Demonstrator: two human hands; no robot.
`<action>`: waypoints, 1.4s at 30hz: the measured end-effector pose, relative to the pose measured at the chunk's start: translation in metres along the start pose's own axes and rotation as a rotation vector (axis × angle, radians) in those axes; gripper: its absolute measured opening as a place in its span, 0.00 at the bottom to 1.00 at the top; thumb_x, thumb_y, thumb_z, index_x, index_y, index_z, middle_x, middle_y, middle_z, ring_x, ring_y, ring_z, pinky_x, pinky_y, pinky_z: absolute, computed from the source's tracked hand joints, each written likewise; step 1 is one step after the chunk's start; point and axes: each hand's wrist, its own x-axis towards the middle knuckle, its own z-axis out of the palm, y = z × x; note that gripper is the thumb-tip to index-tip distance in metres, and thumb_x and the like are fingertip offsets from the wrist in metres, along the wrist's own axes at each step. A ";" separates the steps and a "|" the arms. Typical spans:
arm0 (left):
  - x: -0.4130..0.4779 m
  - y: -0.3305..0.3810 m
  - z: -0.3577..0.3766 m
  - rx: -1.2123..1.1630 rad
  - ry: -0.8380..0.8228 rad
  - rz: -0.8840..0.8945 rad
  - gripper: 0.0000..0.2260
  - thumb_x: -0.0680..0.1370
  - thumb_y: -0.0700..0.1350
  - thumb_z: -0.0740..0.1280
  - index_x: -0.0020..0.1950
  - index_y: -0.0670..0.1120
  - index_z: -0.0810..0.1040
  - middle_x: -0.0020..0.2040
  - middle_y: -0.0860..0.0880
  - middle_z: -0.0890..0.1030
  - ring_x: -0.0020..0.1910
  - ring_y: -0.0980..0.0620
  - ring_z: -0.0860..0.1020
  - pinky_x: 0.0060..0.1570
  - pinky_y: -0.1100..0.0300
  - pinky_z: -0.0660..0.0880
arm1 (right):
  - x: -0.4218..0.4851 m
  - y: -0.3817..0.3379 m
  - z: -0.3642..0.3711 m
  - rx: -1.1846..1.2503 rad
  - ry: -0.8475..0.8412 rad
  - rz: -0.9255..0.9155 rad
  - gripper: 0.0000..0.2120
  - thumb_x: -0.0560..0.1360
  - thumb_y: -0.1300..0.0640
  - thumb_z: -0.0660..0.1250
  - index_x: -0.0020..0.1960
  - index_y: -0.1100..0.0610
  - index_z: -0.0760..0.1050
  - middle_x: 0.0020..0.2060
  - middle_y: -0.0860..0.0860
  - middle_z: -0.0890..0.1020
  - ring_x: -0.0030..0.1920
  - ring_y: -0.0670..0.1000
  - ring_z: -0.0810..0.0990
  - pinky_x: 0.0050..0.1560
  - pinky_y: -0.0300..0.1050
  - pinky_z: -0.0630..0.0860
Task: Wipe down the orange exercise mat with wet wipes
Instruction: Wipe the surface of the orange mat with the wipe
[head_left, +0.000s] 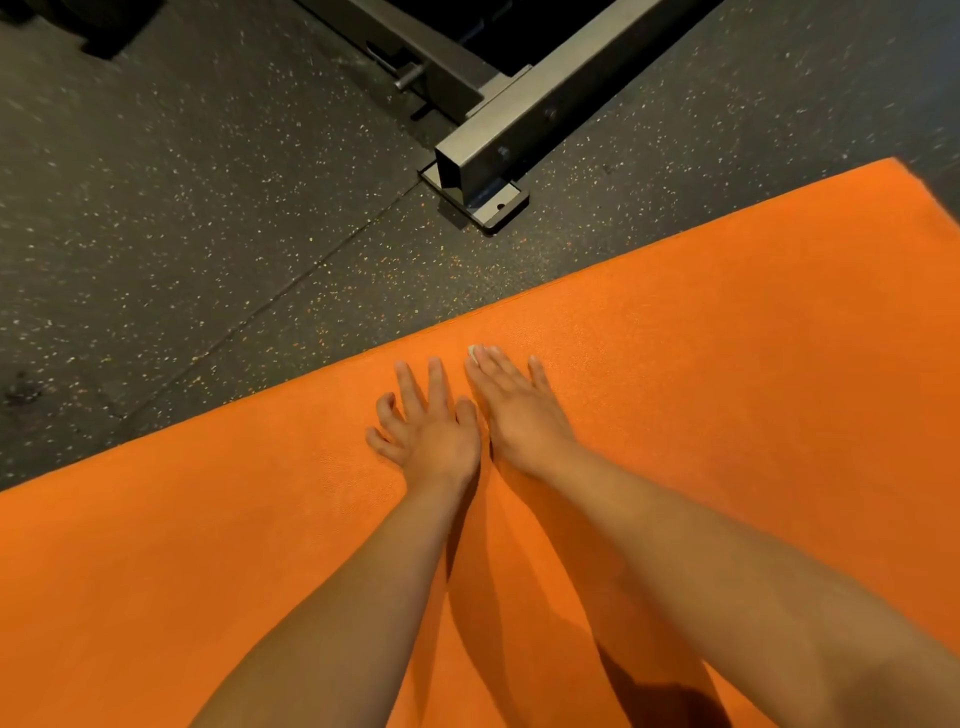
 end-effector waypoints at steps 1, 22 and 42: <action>0.000 0.000 0.001 0.011 -0.005 0.002 0.27 0.81 0.59 0.51 0.80 0.66 0.47 0.82 0.55 0.40 0.77 0.43 0.46 0.73 0.35 0.42 | 0.003 0.009 -0.005 -0.047 0.011 0.038 0.35 0.81 0.62 0.55 0.83 0.51 0.44 0.82 0.46 0.45 0.81 0.47 0.40 0.77 0.56 0.32; 0.003 -0.007 0.005 -0.020 -0.029 0.066 0.27 0.83 0.61 0.50 0.79 0.68 0.41 0.81 0.55 0.34 0.77 0.44 0.41 0.73 0.36 0.35 | 0.054 -0.002 -0.016 0.064 0.176 0.383 0.40 0.76 0.69 0.55 0.83 0.54 0.42 0.82 0.48 0.44 0.81 0.48 0.38 0.78 0.57 0.33; -0.061 -0.056 0.017 -0.144 0.107 0.145 0.23 0.81 0.51 0.58 0.77 0.59 0.66 0.81 0.55 0.57 0.78 0.46 0.54 0.74 0.41 0.48 | -0.031 -0.032 0.021 0.302 0.010 -0.082 0.28 0.79 0.66 0.60 0.79 0.53 0.65 0.79 0.51 0.62 0.79 0.48 0.60 0.77 0.39 0.48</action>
